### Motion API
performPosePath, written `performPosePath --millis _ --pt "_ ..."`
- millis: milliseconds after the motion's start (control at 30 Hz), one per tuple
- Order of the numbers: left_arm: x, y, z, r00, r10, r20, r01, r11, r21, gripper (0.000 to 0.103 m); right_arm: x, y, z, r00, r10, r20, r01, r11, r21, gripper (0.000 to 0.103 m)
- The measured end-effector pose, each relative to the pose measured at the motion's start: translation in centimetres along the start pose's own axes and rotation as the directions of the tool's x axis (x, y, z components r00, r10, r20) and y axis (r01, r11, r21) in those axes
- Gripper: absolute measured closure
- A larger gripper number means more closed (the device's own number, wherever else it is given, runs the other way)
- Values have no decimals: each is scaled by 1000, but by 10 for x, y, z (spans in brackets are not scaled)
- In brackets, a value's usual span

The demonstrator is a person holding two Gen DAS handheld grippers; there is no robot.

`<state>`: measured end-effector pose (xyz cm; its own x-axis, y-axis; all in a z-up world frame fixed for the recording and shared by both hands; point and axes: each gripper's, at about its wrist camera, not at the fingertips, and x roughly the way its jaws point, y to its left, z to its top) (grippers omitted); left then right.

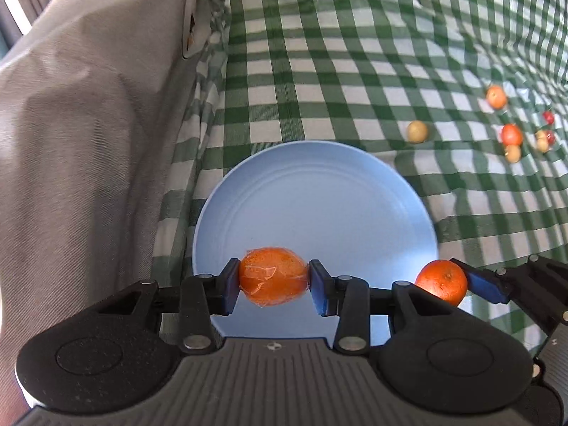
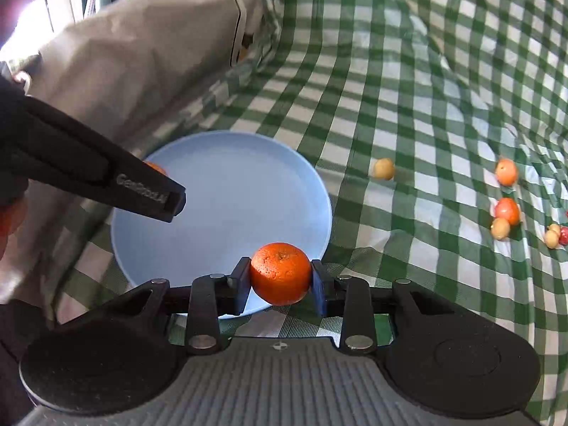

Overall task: Organize fruits
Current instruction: 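Carry both oranges over the blue plate and open both tools to drop them, then lift both tools away from the plate toward the remaining fruits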

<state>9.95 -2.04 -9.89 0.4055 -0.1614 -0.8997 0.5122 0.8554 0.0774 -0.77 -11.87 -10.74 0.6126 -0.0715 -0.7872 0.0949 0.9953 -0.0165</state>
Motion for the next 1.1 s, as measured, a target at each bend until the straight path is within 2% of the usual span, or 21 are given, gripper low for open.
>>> performPosePath --millis 100,167,200,233,267,333,467,700,900,1100 --pt "10 -1 4 1000 -7 -10 7 1000 8 52 11 4 2 1000 -7 -6 7 1000 -23 66" --pt "9 0 7 1000 -17 1 17 1000 10 10 18 5 6 1000 -2 -8 1 999 -44 65" --pt "4 0 8 1000 -6 29 6 1000 3 3 20 5 8 1000 5 -17 -6 998 -55 64" --pt "-4 1 6 997 0 73 0 1000 -3 0 22 5 9 1000 5 -22 -7 998 -60 55" --pt "-12 2 4 995 -1 104 2 1000 -2 0 21 4 11 1000 -4 -20 3 998 -60 40" --pt "-26 2 1 995 -9 103 8 1000 12 0 13 3 11 1000 -16 -4 16 998 -59 26" --pt "-57 7 -25 996 -11 91 11 1000 -7 0 -18 -1 1 1000 -12 -7 12 1000 -27 13" --pt "-108 17 -91 998 -12 63 17 997 -76 0 -82 2 -43 999 23 -47 -19 997 71 8" --pt "-138 14 -113 994 -12 107 21 997 -80 0 -123 14 -62 999 -33 43 30 997 65 6" --pt "-165 9 -123 987 -15 158 29 996 -89 0 -147 15 -71 993 -46 110 39 997 68 5"
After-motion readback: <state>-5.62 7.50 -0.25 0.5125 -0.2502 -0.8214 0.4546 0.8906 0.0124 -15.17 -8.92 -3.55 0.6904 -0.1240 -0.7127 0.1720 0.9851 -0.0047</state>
